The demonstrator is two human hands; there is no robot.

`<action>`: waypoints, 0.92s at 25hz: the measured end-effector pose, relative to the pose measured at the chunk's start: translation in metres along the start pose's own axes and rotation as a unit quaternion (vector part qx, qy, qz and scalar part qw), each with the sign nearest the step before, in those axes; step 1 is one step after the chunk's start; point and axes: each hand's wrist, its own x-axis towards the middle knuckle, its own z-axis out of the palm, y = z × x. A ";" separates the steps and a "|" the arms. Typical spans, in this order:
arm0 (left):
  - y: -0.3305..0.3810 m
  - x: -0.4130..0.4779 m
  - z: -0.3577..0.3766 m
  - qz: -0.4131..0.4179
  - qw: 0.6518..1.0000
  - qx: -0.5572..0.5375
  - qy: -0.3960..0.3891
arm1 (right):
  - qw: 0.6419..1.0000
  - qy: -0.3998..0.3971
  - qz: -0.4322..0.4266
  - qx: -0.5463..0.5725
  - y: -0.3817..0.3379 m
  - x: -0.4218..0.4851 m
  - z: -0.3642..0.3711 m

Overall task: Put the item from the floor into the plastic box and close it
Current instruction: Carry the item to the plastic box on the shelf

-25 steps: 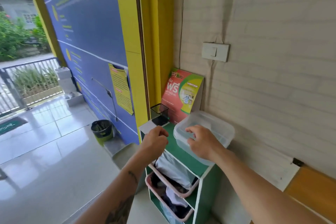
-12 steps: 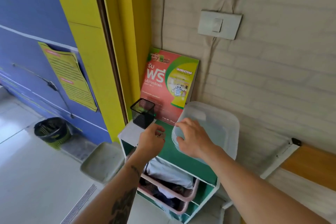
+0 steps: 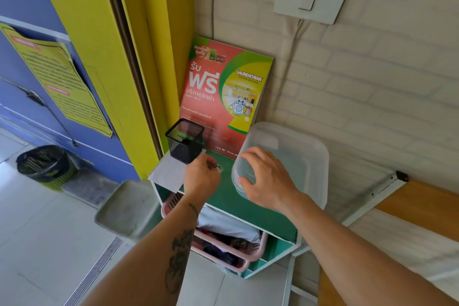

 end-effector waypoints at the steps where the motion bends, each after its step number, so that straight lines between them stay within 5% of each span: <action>1: -0.001 0.002 0.001 0.002 1.000 0.007 -0.002 | 1.000 0.004 -0.003 0.003 0.001 -0.001 0.000; 11: -0.018 -0.003 -0.005 0.063 0.996 0.058 -0.015 | 0.999 0.021 -0.014 0.020 0.004 -0.003 0.003; 18: 0.002 -0.034 -0.004 0.136 0.990 -0.017 -0.032 | 1.000 -0.008 -0.020 -0.022 0.002 -0.007 0.002; 23: 0.006 -0.041 -0.001 0.089 0.991 -0.063 -0.078 | 0.995 -0.007 0.037 -0.093 0.004 -0.021 0.008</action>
